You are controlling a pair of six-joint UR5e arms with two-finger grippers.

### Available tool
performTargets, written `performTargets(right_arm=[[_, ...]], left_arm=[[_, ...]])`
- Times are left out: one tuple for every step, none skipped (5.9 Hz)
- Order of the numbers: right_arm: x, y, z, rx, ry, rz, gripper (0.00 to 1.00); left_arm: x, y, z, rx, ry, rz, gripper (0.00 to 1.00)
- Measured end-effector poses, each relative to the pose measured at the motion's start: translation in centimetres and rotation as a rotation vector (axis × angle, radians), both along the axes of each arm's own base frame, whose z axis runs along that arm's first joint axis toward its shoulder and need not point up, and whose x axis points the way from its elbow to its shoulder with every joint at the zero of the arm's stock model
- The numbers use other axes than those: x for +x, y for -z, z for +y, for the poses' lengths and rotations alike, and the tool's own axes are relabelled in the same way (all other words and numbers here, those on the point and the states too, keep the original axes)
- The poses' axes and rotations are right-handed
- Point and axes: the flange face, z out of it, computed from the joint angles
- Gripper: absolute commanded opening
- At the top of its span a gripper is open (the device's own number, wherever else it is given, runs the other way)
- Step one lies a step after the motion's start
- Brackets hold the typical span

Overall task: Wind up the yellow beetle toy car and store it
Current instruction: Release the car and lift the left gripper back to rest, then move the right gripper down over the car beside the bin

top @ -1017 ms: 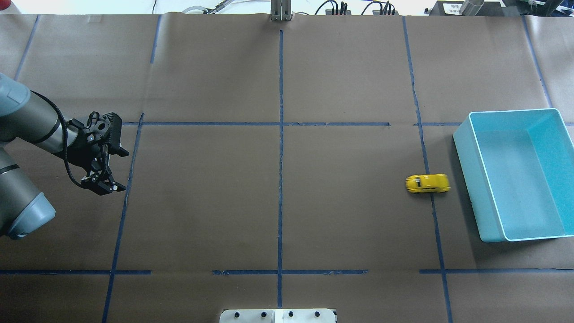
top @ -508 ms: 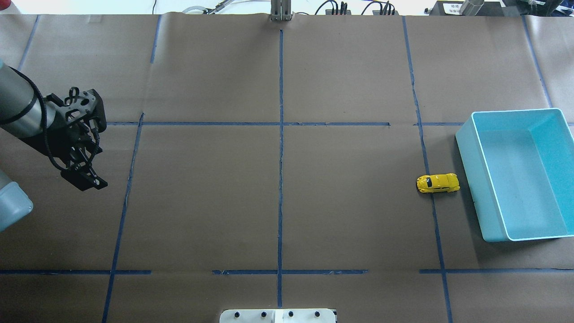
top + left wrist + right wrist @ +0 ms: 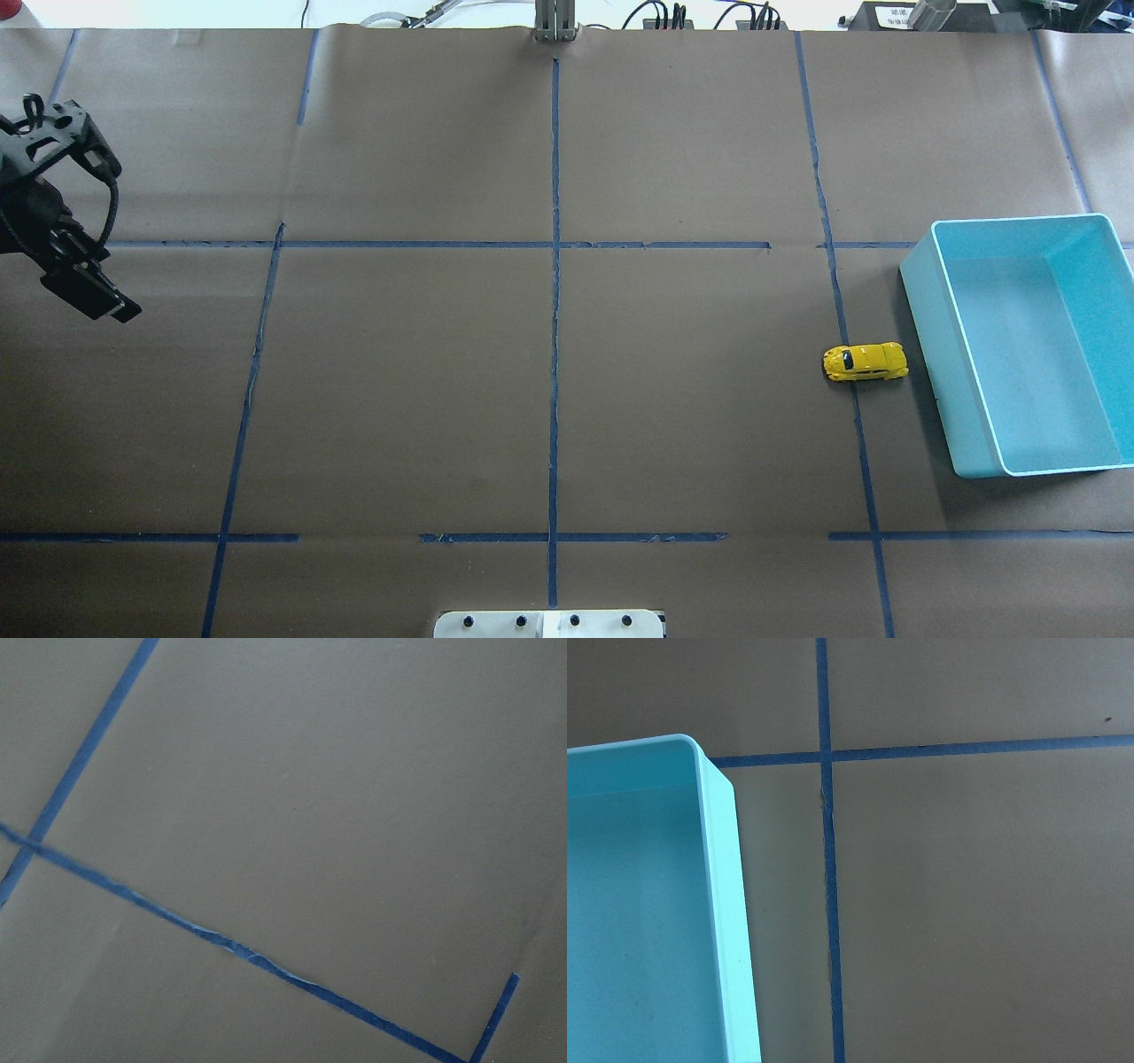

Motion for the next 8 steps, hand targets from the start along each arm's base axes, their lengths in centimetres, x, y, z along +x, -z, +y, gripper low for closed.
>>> performTargets(right_arm=[[0.1, 0.9, -0.2, 0.019, -0.002, 0.001, 1.0], [0.1, 1.9, -0.5, 0.038, -0.002, 0.001, 1.0], [0.1, 3.2, -0.6, 0.064, -0.002, 0.002, 1.0], [-0.4, 5.0, -0.8, 0.098, 0.007, -0.015, 1.0], [-1.9, 7.3, -1.2, 0.14, 0.037, -0.053, 1.0], [-4.1, 9.3, -2.0, 0.177, 0.087, -0.081, 1.0], [-6.5, 11.3, -2.9, 0.216, 0.142, -0.104, 1.0], [-8.7, 14.4, -3.6, 0.277, 0.196, -0.123, 1.0]], left_arm=[[-2.8, -1.5, -0.6, -0.084, 0.089, -0.03, 1.0], [-5.4, -3.7, -1.1, -0.164, 0.168, -0.059, 1.0], [-8.0, -6.6, -1.6, -0.23, 0.23, -0.085, 1.0], [-10.3, -9.1, -2.0, -0.272, 0.282, -0.117, 1.0], [-11.9, -11.0, -2.4, -0.291, 0.322, -0.16, 1.0], [-13.3, -13.0, -2.7, -0.317, 0.355, -0.196, 1.0], [-15.1, -15.5, -2.7, -0.36, 0.385, -0.216, 1.0], [-16.8, -18.1, -2.2, -0.388, 0.411, -0.221, 1.0]])
